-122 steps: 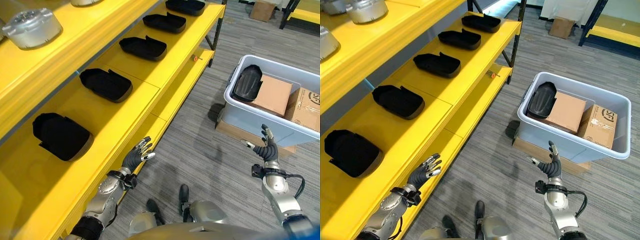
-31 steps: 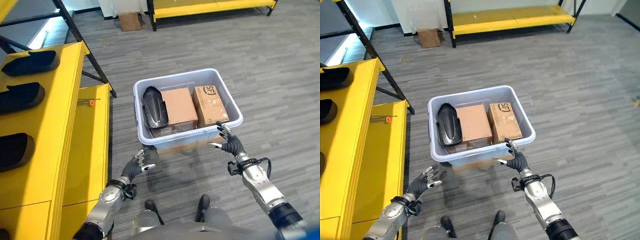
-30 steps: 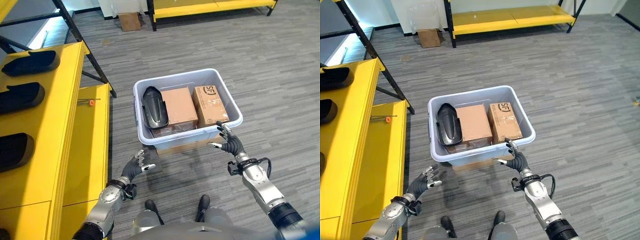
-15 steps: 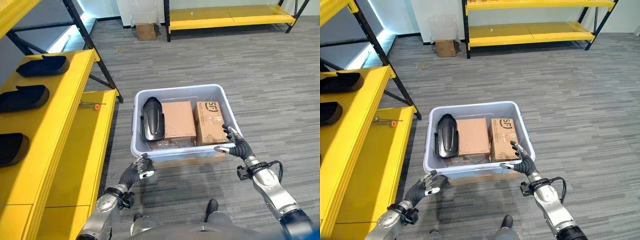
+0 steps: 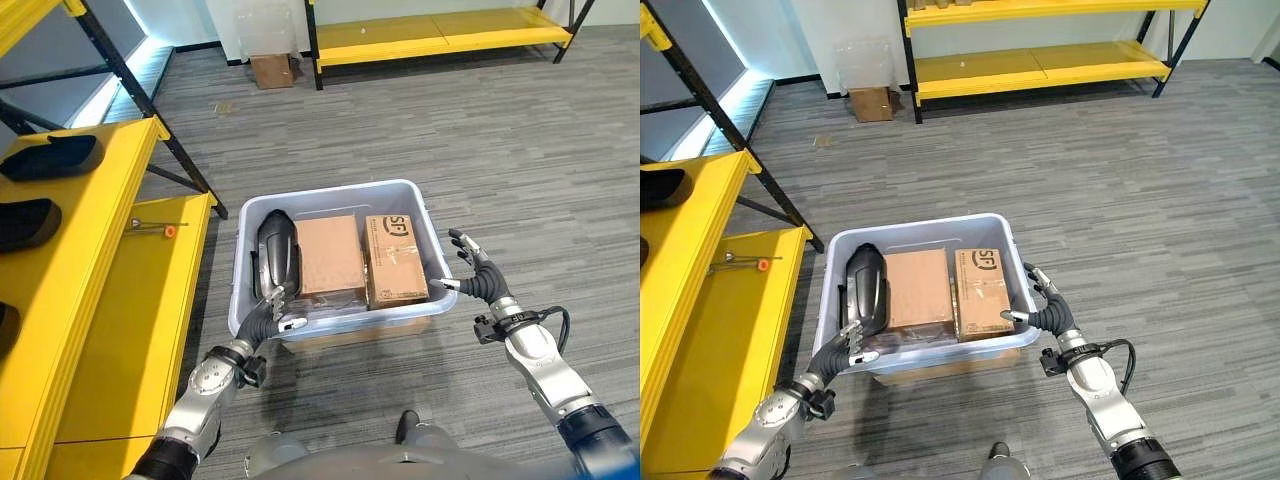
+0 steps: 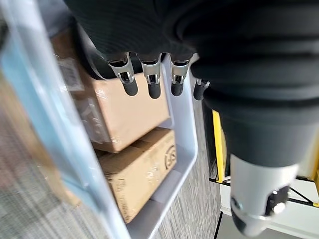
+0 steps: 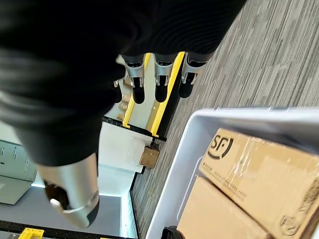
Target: Move parts from the plastic box to the shelf.
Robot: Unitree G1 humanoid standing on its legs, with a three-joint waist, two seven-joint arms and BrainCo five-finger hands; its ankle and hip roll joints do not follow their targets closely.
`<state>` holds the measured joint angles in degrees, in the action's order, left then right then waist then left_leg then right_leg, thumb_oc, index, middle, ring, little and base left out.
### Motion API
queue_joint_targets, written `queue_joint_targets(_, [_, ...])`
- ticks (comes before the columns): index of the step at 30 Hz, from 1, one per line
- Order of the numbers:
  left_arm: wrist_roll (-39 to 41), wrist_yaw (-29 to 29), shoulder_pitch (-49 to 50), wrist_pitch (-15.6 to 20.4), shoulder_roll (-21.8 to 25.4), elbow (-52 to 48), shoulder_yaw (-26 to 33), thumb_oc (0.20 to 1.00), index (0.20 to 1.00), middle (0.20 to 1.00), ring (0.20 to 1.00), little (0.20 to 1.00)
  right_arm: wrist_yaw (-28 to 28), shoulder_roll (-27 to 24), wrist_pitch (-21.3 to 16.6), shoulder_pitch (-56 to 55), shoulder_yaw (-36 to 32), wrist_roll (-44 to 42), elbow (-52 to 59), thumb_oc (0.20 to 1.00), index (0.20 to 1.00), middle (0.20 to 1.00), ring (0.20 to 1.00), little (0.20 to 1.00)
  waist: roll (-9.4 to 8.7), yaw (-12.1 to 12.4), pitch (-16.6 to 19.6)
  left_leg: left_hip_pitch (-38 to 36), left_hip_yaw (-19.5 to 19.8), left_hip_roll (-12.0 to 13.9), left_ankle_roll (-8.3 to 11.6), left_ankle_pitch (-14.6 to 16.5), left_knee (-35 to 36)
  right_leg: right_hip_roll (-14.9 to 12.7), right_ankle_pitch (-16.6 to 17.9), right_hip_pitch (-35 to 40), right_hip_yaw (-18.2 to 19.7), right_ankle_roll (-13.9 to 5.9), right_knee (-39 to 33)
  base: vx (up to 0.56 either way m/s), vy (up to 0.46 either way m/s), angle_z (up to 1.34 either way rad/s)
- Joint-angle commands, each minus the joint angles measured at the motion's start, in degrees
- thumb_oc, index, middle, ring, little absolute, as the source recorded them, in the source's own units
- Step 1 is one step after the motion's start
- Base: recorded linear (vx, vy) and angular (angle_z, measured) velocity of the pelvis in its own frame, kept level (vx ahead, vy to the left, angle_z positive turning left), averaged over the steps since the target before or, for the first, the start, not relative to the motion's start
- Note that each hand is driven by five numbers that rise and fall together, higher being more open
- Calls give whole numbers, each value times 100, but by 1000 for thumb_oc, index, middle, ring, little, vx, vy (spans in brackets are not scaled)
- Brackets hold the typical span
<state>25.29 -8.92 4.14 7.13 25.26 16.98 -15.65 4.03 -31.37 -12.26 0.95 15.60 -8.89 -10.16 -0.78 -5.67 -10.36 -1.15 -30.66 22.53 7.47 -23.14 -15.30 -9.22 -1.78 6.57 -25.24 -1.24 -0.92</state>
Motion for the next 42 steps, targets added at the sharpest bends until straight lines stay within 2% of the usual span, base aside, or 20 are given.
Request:
queue_joint_targets(1, [51, 98, -88, 237, 260, -357, 311, 1000, 1000, 1000, 1000, 1000, -140, 37, -282, 6, -150, -80, 311, 1000, 1000, 1000, 1000, 1000, -114, 151, -20, 151, -318, -458, -9, 2318, -1095, 172, -12, -190, 145, -216, 32, 126, 21, 9])
queue_joint_targets(2, [20, 138, -76, 243, 239, -362, 344, 1000, 1000, 1000, 1000, 1000, -121, 102, -237, -40, -58, -154, 313, 1000, 1000, 1000, 1000, 1000, -47, 152, -80, 193, -319, -608, -74, 2231, -532, 190, -26, -181, 142, -272, 89, 220, 131, 28])
queue_joint_targets(4, [14, 225, 60, 306, 200, -382, 322, 1000, 1000, 1000, 1000, 1000, -192, 123, -271, -210, 37, -146, 396, 1000, 1000, 1000, 1000, 1000, 6, 149, -106, 295, -306, -609, 44, 1651, 467, 191, -1, -84, 137, -314, 53, 279, 217, 22])
queue_joint_targets(6, [7, 250, 125, 349, 142, -400, 277, 1000, 1000, 1000, 1000, 1000, -146, 91, -287, -296, 118, -196, 434, 1000, 1000, 1000, 1000, 1000, 30, 212, -114, 462, -56, -360, 289, 1006, 713, 194, 55, -42, 175, -311, -42, 199, 225, -11])
queue_joint_targets(7, [46, 254, 135, 394, 108, -371, 252, 1000, 1000, 1000, 1000, 1000, -131, 87, -361, -280, 236, -108, 391, 1000, 1000, 1000, 1000, 1000, -3, 253, -162, 599, 160, -100, 376, 797, 669, 83, 15, -47, 187, -294, 44, 161, 226, -20])
queue_joint_targets(9, [104, 237, 129, 402, 107, -327, 276, 1000, 1000, 1000, 1000, 1000, -149, 93, -389, -242, 328, -90, 331, 1000, 1000, 1000, 1000, 1000, 31, 264, -202, 590, 213, -45, 346, 947, 631, 9, -159, -84, 146, -278, 302, 181, 266, -37])
queue_joint_targets(12, [135, 117, 154, 447, 116, -246, 307, 1000, 1000, 1000, 1000, 1000, -189, 66, -386, -239, 367, -143, 345, 1000, 1000, 1000, 1000, 1000, 75, 221, -199, 397, 14, -136, 255, 1181, 676, 23, -290, -107, 80, -276, 518, 175, 215, -28])
queue_joint_targets(13, [130, 55, 197, 444, 129, -272, 326, 1000, 1000, 1000, 1000, 1000, -226, 78, -371, -269, 336, -153, 382, 1000, 1000, 1000, 1000, 1000, 65, 218, -181, 321, -49, -278, 145, 1420, 671, 24, -358, -127, 64, -289, 636, 186, 231, 16])
queue_joint_targets(15, [110, 18, 224, 436, 138, -283, 326, 1000, 1000, 1000, 1000, 1000, -256, 107, -370, -270, 318, -144, 383, 1000, 1000, 1000, 1000, 1000, 34, 230, -166, 278, -66, -396, 37, 1624, 673, -2, -389, -134, 75, -299, 710, 166, 198, 3])
queue_joint_targets(18, [65, -99, 276, 528, 123, -172, 275, 1000, 1000, 1000, 1000, 1000, -296, 187, -427, -250, 312, -120, 359, 1000, 1000, 1000, 1000, 1000, -39, 281, -102, 177, -11, -736, -188, 2039, 771, 15, -439, -113, 152, -337, 809, 229, 270, -1])
queue_joint_targets(24, [-102, -136, 218, 727, 178, -85, 41, 1000, 1000, 1000, 1000, 1000, -260, 229, -361, -117, 330, -36, 475, 1000, 1000, 1000, 1000, 1000, -61, 400, -47, 178, 205, -1202, -398, 2120, 1141, 134, -648, -203, 279, -433, 1192, 171, 250, 0])
queue_joint_targets(25, [-244, -150, 114, 792, 238, -93, -73, 1000, 1000, 1000, 1000, 1000, -218, 262, -279, -3, 367, -118, 469, 1000, 1000, 1000, 1000, 1000, -60, 449, -62, 198, 276, -1405, -551, 2130, 1332, 205, -817, -538, 427, -556, 1947, 206, 211, 3])
queue_joint_targets(27, [-264, -6, 89, 804, 273, -129, -148, 1000, 1000, 1000, 1000, 1000, -193, 294, -282, 16, 405, -154, 461, 1000, 1000, 1000, 1000, 1000, -60, 451, -85, 120, 337, -1481, -616, 2177, 1402, 19, -717, -723, 496, -661, 2011, 144, -33, -8])
queue_joint_targets(28, [-213, 182, -39, 766, 296, -186, -173, 1000, 1000, 1000, 1000, 1000, -216, 357, -371, 76, 457, -158, 428, 1000, 1000, 1000, 1000, 1000, -86, 503, -141, 44, 352, -1496, -606, 2239, 1371, -412, -248, -762, 374, -849, 1415, 55, -221, -22])
queue_joint_targets(29, [-220, 236, -84, 761, 302, -193, -183, 1000, 1000, 1000, 1000, 1000, -209, 372, -381, 95, 470, -152, 426, 1000, 1000, 1000, 1000, 1000, -91, 508, -157, 40, 347, -1499, -602, 2258, 1362, -469, -117, -766, 359, -896, 1281, 17, -284, -29])
queue_joint_targets(31, [-126, 432, -326, 718, 328, -217, -217, 1000, 1000, 1000, 1000, 1000, -205, 430, -428, 199, 542, -137, 395, 1000, 1000, 1000, 1000, 1000, -84, 494, -278, -6, 346, -1458, -601, 2379, 1332, -766, 412, -1020, 434, -1030, 933, -31, -248, -9])
queue_joint_targets(32, [-85, 570, -408, 726, 339, -238, -215, 1000, 1000, 1000, 1000, 1000, -217, 443, -488, 239, 585, -126, 393, 1000, 1000, 1000, 1000, 1000, -75, 471, -351, -24, 331, -1409, -594, 2431, 1313, -802, 493, -1125, 499, -1081, 877, 15, -374, -1])
queue_joint_targets(36, [-155, 866, -436, 744, 285, -185, -184, 1000, 1000, 1000, 1000, 1000, -403, 432, -387, 204, 642, -82, 540, 1000, 1000, 1000, 1000, 1000, -88, 458, -429, -34, 270, -1135, -436, 2391, 1180, -618, 368, -999, 432, -1064, 707, 91, -265, 18])
queue_joint_targets(37, [-32, 912, -360, 614, 164, -275, -93, 1000, 1000, 1000, 1000, 1000, -469, 365, -171, 183, 667, -64, 657, 1000, 1000, 1000, 1000, 1000, -117, 521, -404, -8, 278, -965, -316, 2336, 1071, -541, 286, -875, 322, -958, 630, 146, -264, 22])
queue_joint_targets(42, [-46, 1068, -355, 550, -52, -275, 86, 1000, 1000, 1000, 1000, 1000, -526, 177, 64, 246, 713, -11, 700, 1000, 1000, 1000, 1000, 1000, -128, 525, -365, 91, 242, -520, -107, 2232, 793, -464, 177, -715, 120, -750, 578, 99, -152, -19])
